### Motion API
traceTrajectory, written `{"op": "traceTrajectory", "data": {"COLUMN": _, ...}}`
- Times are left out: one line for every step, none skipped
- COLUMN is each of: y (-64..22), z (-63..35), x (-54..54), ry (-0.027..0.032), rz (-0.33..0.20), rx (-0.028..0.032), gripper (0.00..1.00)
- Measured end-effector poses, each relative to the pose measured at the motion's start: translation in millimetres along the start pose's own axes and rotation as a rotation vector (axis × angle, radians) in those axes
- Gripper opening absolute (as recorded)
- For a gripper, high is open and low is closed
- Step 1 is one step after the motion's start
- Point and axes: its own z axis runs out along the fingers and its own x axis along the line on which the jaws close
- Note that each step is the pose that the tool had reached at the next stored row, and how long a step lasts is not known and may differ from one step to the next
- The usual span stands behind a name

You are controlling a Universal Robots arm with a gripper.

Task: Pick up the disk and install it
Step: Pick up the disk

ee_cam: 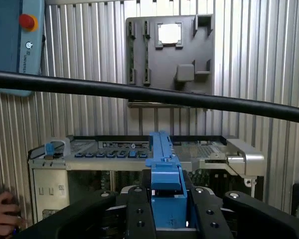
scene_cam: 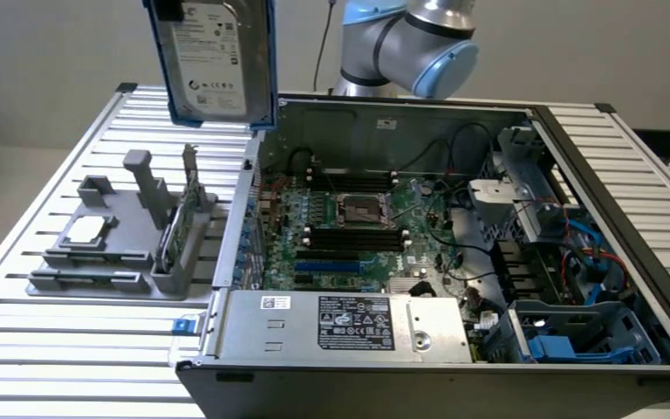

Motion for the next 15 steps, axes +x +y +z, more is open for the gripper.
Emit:
{"op": "traceTrajectory", "data": {"y": -5.0, "z": -0.2, "x": 1.9, "ry": -0.0001, "rz": 0.000, "rx": 0.0000, "gripper": 0.33}}
{"op": "traceTrajectory", "data": {"y": -9.5, "z": -0.4, "x": 3.4, "ry": -0.0003, "rz": 0.000, "rx": 0.0000, "gripper": 0.33}}
{"op": "traceTrajectory", "data": {"y": -14.1, "z": -0.7, "x": 4.9, "ry": -0.0005, "rz": 0.000, "rx": 0.0000, "gripper": 0.33}}
{"op": "traceTrajectory", "data": {"y": -18.6, "z": -0.9, "x": 6.5, "ry": -0.0008, "rz": 0.000, "rx": 0.0000, "gripper": 0.33}}
{"op": "traceTrajectory", "data": {"y": -23.2, "z": -1.1, "x": 8.0, "ry": -0.0010, "rz": 0.000, "rx": -0.0001, "gripper": 0.33}}
{"op": "traceTrajectory", "data": {"y": -27.8, "z": -1.2, "x": 9.6, "ry": -0.0012, "rz": 0.000, "rx": -0.0001, "gripper": 0.33}}
{"op": "traceTrajectory", "data": {"y": -32.4, "z": -1.2, "x": 11.2, "ry": -0.0014, "rz": 0.000, "rx": -0.0001, "gripper": 0.33}}
{"op": "traceTrajectory", "data": {"y": -37.0, "z": -1.2, "x": 12.7, "ry": -0.0016, "rz": 0.000, "rx": -0.0001, "gripper": 0.33}}
{"op": "traceTrajectory", "data": {"y": -41.5, "z": -1.1, "x": 14.3, "ry": -0.0017, "rz": 0.000, "rx": -0.0001, "gripper": 0.33}}
{"op": "traceTrajectory", "data": {"y": -46.0, "z": -1.0, "x": 15.9, "ry": -0.0019, "rz": 0.000, "rx": 0.0000, "gripper": 0.33}}
{"op": "traceTrajectory", "data": {"y": -50.8, "z": -0.8, "x": 17.7, "ry": -0.0019, "rz": 0.000, "rx": -0.0001, "gripper": 0.33}}
{"op": "traceTrajectory", "data": {"y": -55.4, "z": -0.6, "x": 19.4, "ry": -0.0020, "rz": 0.000, "rx": -0.0001, "gripper": 0.33}}
{"op": "traceTrajectory", "data": {"y": -59.9, "z": -0.3, "x": 21.3, "ry": -0.0021, "rz": 0.000, "rx": 0.0001, "gripper": 0.33}}
{"op": "traceTrajectory", "data": {"y": -64.5, "z": -0.1, "x": 23.2, "ry": -0.0021, "rz": 0.000, "rx": 0.0000, "gripper": 0.33}}
{"op": "traceTrajectory", "data": {"y": -69.0, "z": 0.2, "x": 25.1, "ry": -0.0020, "rz": 0.000, "rx": -0.0001, "gripper": 0.33}}
